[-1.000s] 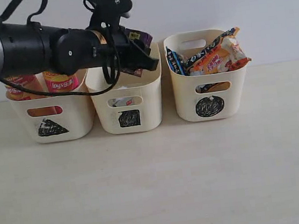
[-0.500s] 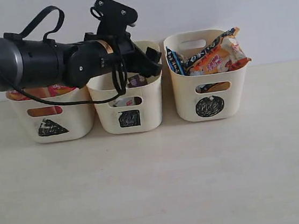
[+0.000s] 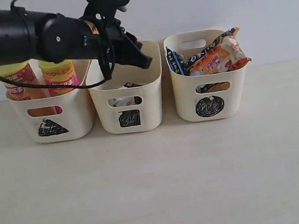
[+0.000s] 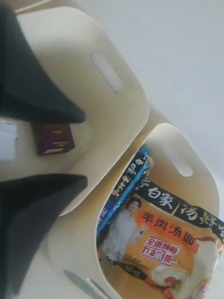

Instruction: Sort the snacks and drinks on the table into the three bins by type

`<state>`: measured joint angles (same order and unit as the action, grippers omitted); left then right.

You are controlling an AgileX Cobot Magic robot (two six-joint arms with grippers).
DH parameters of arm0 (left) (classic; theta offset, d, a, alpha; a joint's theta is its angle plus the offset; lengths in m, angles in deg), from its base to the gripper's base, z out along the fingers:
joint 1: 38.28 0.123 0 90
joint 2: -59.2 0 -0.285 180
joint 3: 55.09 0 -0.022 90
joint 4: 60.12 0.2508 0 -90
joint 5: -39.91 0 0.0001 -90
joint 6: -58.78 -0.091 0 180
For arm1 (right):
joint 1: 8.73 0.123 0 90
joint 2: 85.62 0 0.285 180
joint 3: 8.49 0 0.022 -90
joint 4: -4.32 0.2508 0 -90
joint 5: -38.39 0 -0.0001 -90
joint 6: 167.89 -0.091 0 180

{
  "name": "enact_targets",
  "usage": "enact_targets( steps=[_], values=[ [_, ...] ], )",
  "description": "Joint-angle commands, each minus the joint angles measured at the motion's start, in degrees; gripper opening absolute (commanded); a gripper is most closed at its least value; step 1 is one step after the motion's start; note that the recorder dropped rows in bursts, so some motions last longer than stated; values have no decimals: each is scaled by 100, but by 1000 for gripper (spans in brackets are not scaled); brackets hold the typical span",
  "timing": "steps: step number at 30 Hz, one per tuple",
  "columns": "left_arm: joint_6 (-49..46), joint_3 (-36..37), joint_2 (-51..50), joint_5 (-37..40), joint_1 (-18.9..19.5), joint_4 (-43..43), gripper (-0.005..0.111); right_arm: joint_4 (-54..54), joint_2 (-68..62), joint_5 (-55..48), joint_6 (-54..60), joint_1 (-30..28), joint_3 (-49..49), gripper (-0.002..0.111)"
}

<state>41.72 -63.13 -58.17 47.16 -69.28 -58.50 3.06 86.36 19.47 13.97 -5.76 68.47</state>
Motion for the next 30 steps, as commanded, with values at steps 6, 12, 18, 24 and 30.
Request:
enact_targets(
  steps=[6,12,18,24,30],
  values=[
    [-46,-52,812,2303,17,-4,4,-32,23,43,-34,-16,26,0],
    [91,-41,1130,3581,17,-4,4,-32,23,43,-34,-16,26,0],
    [582,41,1444,4487,17,-4,4,-32,23,43,-42,-16,26,0],
    [1068,749,2210,4152,17,-4,4,-32,23,43,-42,-16,26,0],
    [1221,1784,3094,3491,17,-4,4,-32,23,54,-43,-16,26,0]
  ],
)
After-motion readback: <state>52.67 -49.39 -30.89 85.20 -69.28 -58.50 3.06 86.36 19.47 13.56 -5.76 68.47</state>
